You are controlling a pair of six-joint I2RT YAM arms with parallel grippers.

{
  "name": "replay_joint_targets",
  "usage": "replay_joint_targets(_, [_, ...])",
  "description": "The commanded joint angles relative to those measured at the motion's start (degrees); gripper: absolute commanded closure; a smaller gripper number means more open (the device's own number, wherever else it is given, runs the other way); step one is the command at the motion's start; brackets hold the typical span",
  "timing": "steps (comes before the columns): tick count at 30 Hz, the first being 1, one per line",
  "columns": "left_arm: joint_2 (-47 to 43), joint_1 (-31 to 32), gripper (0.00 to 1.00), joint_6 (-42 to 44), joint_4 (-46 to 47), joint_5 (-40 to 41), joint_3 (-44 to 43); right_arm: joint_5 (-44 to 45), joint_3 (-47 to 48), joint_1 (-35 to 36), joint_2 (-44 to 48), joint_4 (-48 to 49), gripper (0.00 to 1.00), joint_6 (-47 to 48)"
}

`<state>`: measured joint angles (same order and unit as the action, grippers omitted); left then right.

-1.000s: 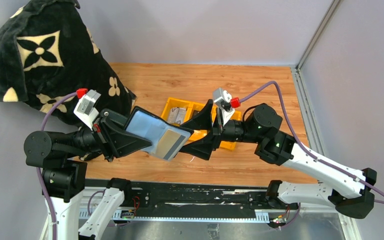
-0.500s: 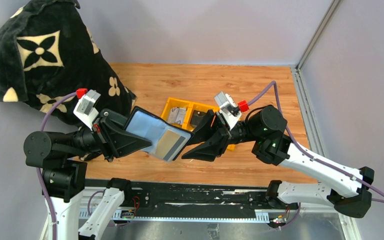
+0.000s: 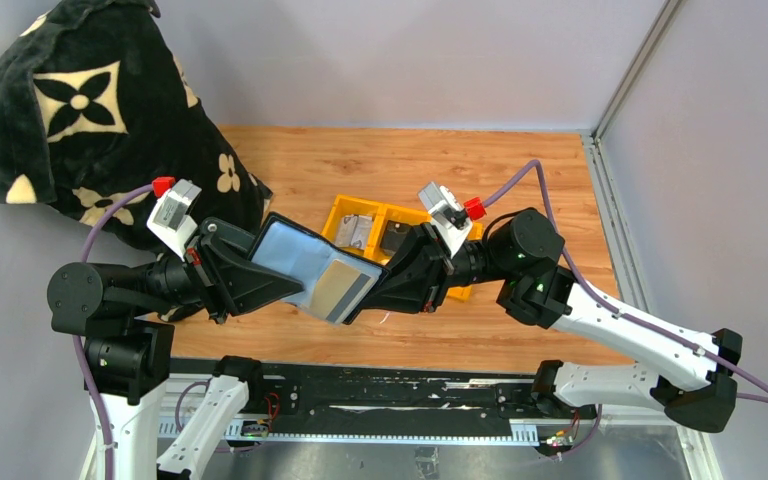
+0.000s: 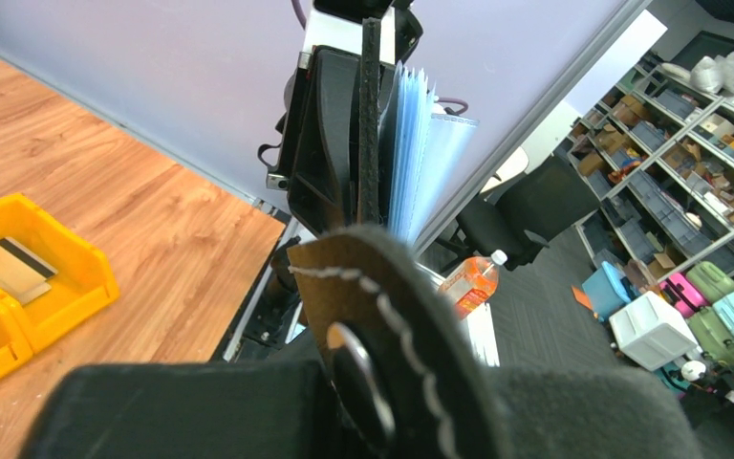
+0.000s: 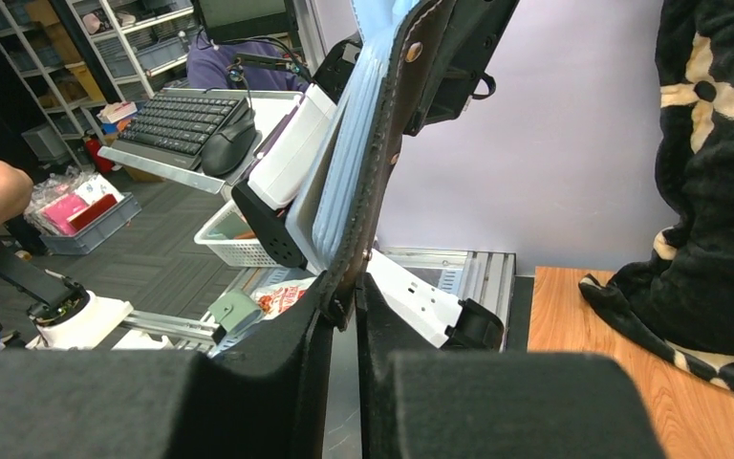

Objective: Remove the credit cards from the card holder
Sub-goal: Remove the credit card from the card holder.

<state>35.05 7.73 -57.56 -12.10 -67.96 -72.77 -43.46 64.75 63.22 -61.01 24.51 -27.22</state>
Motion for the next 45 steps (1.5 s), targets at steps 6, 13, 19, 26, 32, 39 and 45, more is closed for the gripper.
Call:
replay_joint_targets(6, [0.3, -0.1, 1.0, -1.0, 1.6, -0.7, -1.4, 0.7, 2.5, -0.4, -0.7, 2.9, 0.88, -1.7])
replay_joint_targets(13, [0.2, -0.1, 1.0, 1.0, 0.1, -0.7, -1.4, 5.2, 4.4, -0.4, -2.2, 0.0, 0.38, -3.9])
replay_joint_targets(19, [0.1, -0.1, 1.0, 2.7, -1.6, -0.5, -1.9, 7.2, 3.6, -0.2, -2.5, 0.8, 0.24, -5.1])
replay_joint_targets(26, [0.2, -0.1, 1.0, 6.4, -4.7, -0.1, -2.4, 10.7, 6.3, 2.5, -6.1, 3.0, 0.19, -5.7])
replay_joint_targets(32, [-0.1, -0.1, 0.92, 9.3, -6.8, -0.4, -2.8, 20.8, 7.5, 6.8, -7.2, 3.2, 0.29, -3.6])
replay_joint_targets(39, [0.3, -0.1, 0.66, 16.0, -12.9, -0.5, -4.3, 33.0, 13.6, 11.8, -6.8, -13.5, 0.98, 4.4])
replay_joint_targets(45, [0.9, -0.1, 0.31, 31.4, -25.7, 5.7, -11.5, 46.6, 19.3, 15.9, -7.7, -27.1, 1.0, 11.2])
